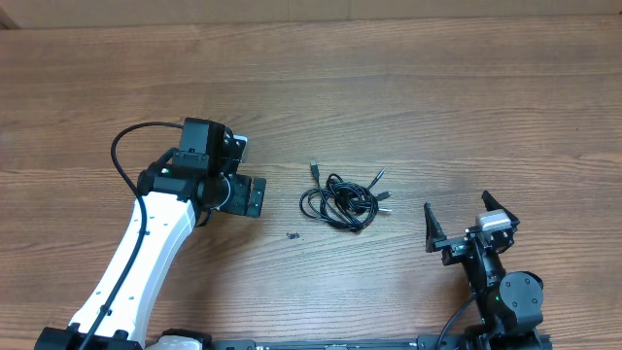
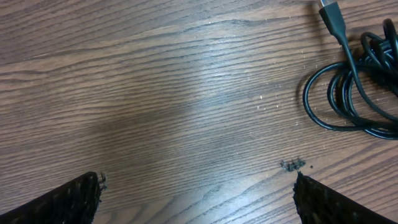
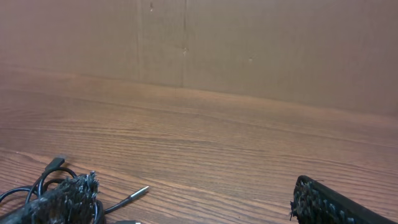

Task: Untangle cables
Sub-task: 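Raise the left gripper and move it above the black cable bundle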

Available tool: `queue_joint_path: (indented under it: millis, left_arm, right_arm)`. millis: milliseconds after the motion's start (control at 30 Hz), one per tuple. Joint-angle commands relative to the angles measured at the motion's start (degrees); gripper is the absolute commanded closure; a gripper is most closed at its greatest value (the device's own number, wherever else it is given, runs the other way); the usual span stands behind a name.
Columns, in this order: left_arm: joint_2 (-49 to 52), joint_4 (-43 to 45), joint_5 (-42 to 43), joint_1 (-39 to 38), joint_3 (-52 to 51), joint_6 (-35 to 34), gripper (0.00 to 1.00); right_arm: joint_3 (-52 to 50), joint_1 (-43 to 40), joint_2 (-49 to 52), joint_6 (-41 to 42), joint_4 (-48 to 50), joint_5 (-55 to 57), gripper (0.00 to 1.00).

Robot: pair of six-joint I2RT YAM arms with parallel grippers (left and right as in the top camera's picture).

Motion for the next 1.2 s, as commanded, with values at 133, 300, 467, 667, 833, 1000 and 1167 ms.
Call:
queue_joint_path:
  millis: [133, 300, 467, 667, 833, 1000, 1167]
  left_arm:
    - [0.3, -0.1, 1.5, -0.2, 1.6, 0.9, 0.0]
    - [0.3, -0.1, 1.5, -0.2, 1.6, 0.9, 0.0]
    - [0.3, 0.3, 1.5, -0.2, 1.6, 0.9, 0.0]
    - [0.3, 0.4, 1.5, -0.2, 1.6, 0.9, 0.0]
    - [0.3, 1.3, 2.9, -0.2, 1.6, 0.9, 0.0]
    - [0.3, 2.3, 3.4, -0.3, 1.6, 0.9, 0.01]
    - [0.3, 2.1, 3.4, -0.3, 1.6, 0.9, 0.0]
  right_arm:
    - [-0.3, -0.2, -0.6, 0.0, 0.3, -0.1, 0.0]
    - [-0.3, -0.2, -0.6, 0.0, 0.3, -0.1, 0.0]
    - [-0.3, -0.2, -0.6, 0.0, 0.3, -0.1, 0.0]
    - [-0.3, -0.2, -0.6, 0.0, 0.3, -0.1, 0.0]
    - [-0.3, -0.2, -0.6, 0.0, 0.3, -0.1, 0.0]
    - [-0.3, -0.2, -0.6, 0.0, 0.3, -0.1, 0.0]
    - [-0.3, -0.2, -0.6, 0.0, 0.3, -0.1, 0.0]
